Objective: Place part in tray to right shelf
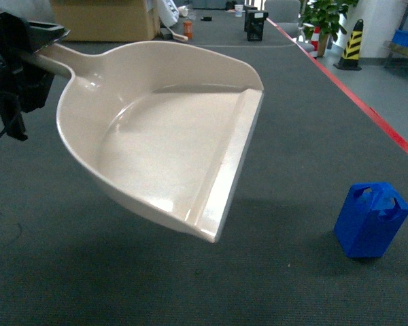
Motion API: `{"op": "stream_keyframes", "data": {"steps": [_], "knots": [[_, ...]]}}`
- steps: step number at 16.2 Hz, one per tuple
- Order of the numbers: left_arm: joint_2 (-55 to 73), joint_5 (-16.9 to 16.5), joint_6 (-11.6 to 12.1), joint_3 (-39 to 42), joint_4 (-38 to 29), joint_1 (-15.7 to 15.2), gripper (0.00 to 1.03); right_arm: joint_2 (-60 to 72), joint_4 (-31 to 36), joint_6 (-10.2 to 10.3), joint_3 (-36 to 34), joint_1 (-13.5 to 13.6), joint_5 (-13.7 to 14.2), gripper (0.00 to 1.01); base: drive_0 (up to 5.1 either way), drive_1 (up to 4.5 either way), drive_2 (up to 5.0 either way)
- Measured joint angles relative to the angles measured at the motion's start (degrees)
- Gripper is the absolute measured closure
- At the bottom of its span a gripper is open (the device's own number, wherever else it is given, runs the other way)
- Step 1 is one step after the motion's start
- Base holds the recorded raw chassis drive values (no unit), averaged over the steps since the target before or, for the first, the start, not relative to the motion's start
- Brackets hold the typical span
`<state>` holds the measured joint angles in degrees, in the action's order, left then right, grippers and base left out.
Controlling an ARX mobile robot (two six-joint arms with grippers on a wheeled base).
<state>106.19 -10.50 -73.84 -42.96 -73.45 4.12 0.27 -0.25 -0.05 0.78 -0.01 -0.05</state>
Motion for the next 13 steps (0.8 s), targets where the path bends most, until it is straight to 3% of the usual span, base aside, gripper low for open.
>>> {"op": "stream_keyframes", "data": {"steps": [4, 7, 13], "knots": [[0.3, 2.0, -0.9, -1.5, 0.1, 5.9, 0.87, 0.0, 0.0, 0.0, 0.0, 0.0, 0.0, 0.03, 0.0, 0.00, 0.0], [1.0, 8.7, -3.6, -1.6, 0.0, 7.8, 0.87, 0.0, 0.0, 0.0, 0.0, 0.0, 0.0, 0.03, 0.0, 0.00, 0.0], [2.8, 10.1, -5.6, -1.5, 0.1, 10.9, 0.87, 0.0, 0.0, 0.0, 0.0, 0.0, 0.0, 0.03, 0.0, 0.00, 0.0]]}}
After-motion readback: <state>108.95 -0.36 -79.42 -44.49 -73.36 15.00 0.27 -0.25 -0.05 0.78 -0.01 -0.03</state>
